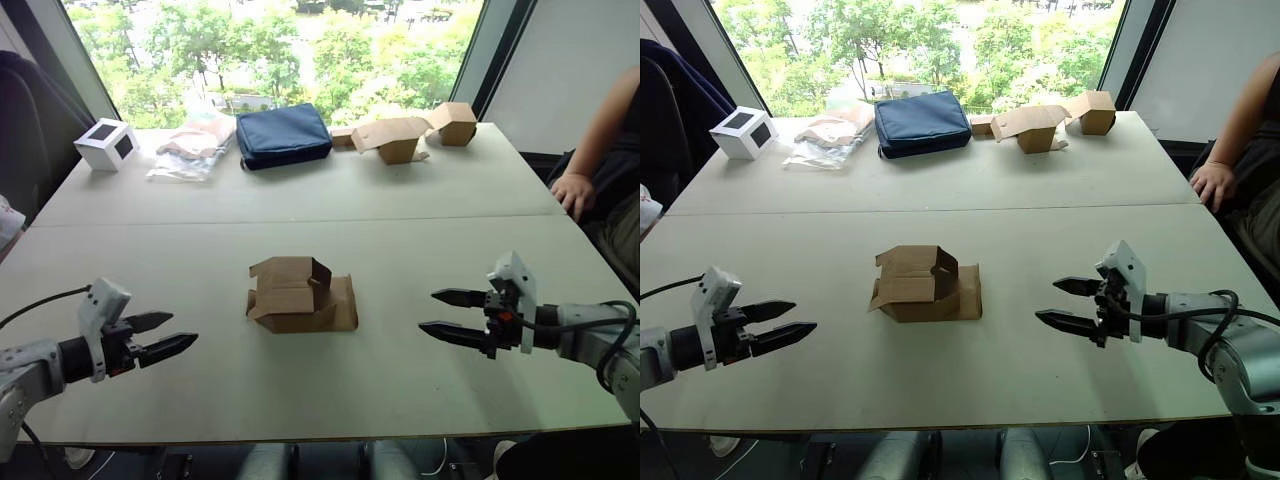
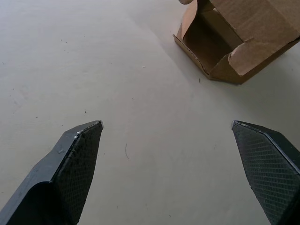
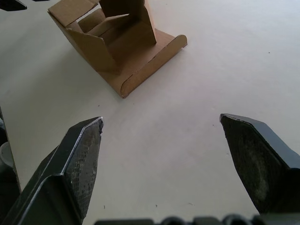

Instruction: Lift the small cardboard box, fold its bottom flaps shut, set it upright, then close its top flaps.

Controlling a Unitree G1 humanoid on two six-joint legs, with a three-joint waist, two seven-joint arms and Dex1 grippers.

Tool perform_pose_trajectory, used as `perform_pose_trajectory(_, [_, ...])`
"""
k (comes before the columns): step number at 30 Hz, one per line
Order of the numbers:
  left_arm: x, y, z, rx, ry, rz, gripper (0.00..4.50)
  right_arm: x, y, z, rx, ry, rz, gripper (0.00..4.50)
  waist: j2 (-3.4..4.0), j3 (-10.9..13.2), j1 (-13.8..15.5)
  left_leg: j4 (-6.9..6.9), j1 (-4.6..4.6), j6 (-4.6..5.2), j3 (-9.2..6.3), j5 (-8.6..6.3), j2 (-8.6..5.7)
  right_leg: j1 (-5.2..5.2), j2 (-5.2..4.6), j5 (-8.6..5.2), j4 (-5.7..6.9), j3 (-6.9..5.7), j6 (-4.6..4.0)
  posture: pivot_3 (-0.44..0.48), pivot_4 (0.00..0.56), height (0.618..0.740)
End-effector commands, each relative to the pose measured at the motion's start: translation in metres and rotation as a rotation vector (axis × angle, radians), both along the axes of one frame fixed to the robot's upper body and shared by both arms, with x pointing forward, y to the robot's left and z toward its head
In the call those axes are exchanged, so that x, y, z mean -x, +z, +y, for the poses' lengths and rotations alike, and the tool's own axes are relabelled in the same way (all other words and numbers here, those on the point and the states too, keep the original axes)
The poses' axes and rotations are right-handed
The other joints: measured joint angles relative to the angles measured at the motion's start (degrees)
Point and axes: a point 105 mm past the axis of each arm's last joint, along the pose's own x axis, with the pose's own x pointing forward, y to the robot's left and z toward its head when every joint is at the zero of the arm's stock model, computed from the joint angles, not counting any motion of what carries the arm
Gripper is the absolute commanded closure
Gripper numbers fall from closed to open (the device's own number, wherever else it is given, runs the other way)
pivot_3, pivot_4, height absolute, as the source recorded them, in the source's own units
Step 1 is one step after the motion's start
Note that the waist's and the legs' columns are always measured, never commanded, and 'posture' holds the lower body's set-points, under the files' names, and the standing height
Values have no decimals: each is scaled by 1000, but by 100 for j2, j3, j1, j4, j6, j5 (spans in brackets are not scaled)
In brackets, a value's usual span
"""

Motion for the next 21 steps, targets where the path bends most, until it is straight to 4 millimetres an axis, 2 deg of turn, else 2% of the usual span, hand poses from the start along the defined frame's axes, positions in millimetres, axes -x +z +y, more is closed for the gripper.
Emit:
perform_pose_trajectory(1, [-1, 9, 4, -4, 6, -24, 0, -1, 5, 1, 4, 12, -36, 222, 0, 0, 0, 0, 0, 0, 0, 0, 0, 0, 0, 0, 0, 0, 0, 0, 150, 740])
perform_pose_trajectory(13, [1, 9, 5, 12, 11, -17, 0, -1, 4, 3, 3, 20, -41, 222, 0, 0, -1, 0, 0, 0, 0, 0, 0, 0, 0, 0, 0, 0, 0, 0, 150, 740])
perform_pose_trajectory(21, [-7, 13, 10, -20, 31, -55, 0, -12, 4, 1, 32, -13, -85, 222, 0, 0, -1, 1, 0, 0, 0, 0, 0, 0, 1, 0, 1, -1, 0, 0, 150, 740])
